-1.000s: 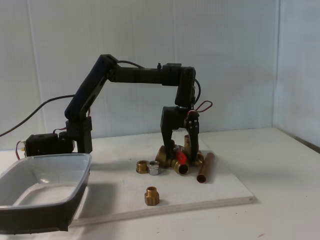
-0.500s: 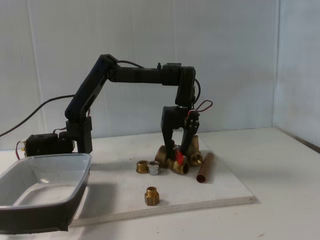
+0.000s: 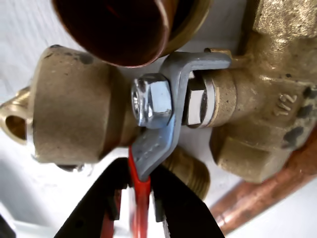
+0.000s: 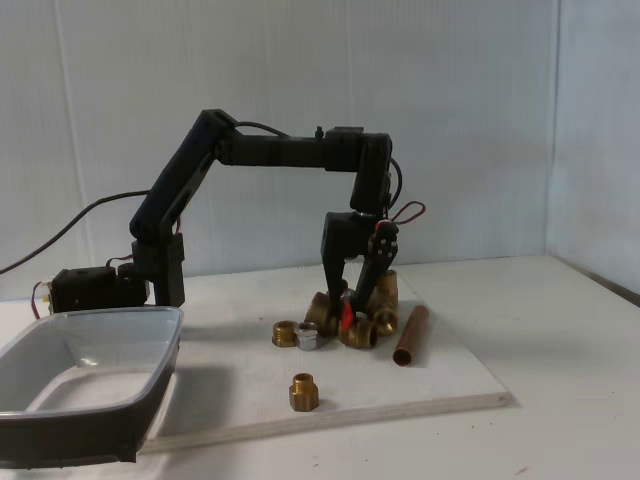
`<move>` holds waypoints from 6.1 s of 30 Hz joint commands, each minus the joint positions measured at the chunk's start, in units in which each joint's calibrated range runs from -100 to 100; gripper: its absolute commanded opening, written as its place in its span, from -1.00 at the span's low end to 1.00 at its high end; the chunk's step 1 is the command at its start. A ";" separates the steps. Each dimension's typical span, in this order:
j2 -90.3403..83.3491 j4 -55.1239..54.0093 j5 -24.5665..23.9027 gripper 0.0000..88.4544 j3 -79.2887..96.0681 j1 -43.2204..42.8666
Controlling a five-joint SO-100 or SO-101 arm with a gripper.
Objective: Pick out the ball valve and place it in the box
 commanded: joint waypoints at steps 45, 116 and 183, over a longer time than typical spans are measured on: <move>-1.58 1.29 -6.12 -0.98 -29.09 1.47; 6.64 -1.21 -7.00 -0.41 -6.71 -7.91; -2.00 -1.98 -1.92 -0.41 0.15 -4.59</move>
